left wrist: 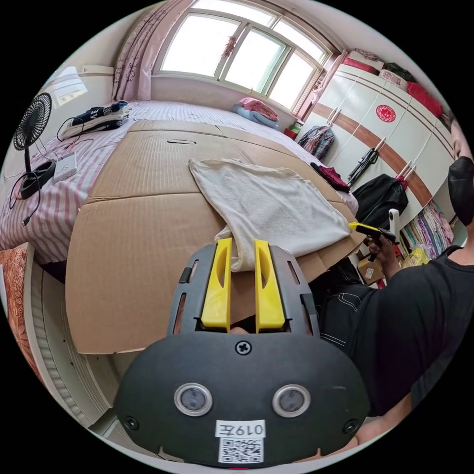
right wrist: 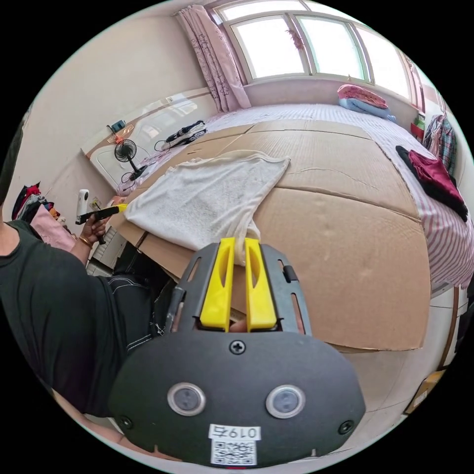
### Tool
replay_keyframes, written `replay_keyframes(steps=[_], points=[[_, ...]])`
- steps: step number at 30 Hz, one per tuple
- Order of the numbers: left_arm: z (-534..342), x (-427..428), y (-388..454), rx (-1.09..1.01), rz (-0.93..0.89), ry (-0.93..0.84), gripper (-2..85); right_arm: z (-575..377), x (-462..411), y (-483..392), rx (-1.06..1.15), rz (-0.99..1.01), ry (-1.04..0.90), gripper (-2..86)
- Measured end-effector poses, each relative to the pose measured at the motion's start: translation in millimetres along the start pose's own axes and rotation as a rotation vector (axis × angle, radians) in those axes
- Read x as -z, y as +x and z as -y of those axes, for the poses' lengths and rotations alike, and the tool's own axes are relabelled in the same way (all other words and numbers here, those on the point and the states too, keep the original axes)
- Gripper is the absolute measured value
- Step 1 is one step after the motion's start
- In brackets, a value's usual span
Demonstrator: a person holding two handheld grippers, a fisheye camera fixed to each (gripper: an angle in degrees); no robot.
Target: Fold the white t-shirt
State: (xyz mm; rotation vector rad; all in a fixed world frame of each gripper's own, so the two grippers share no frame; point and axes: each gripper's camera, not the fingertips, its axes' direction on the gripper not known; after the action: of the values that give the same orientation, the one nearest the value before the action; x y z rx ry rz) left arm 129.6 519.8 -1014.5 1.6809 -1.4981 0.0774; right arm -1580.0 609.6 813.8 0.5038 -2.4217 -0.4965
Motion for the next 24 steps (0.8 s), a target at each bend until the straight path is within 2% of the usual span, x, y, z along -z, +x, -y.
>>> replay_keyframes(steps=[7, 10, 15, 21, 24], points=[[8.2, 7.6, -15.0, -0.012, 0.027, -0.020, 2.5, 10.4, 21.3, 21.7, 0.025, -0.104, -0.021, -0.6], [11.8, 6.8, -19.5, -0.020, 0.058, -0.049, 1.7, 15.4, 32.1, 38.5, -0.007, -0.063, -0.014, -0.7], [20.8, 8.4, -27.0, -0.022, 0.057, -0.044, 1.5, 27.3, 30.7, 51.7, -0.005, -0.109, -0.077, -0.5], [32.6, 14.6, -38.5, 0.016, 0.038, 0.015, 2.6, 49.0, 63.0, 87.9, -0.063, -0.068, 0.014, 0.6], [42.0, 11.7, -43.1, 0.037, 0.020, 0.042, 4.3, 67.4, 79.0, 105.8, -0.073, -0.073, 0.070, 4.0]])
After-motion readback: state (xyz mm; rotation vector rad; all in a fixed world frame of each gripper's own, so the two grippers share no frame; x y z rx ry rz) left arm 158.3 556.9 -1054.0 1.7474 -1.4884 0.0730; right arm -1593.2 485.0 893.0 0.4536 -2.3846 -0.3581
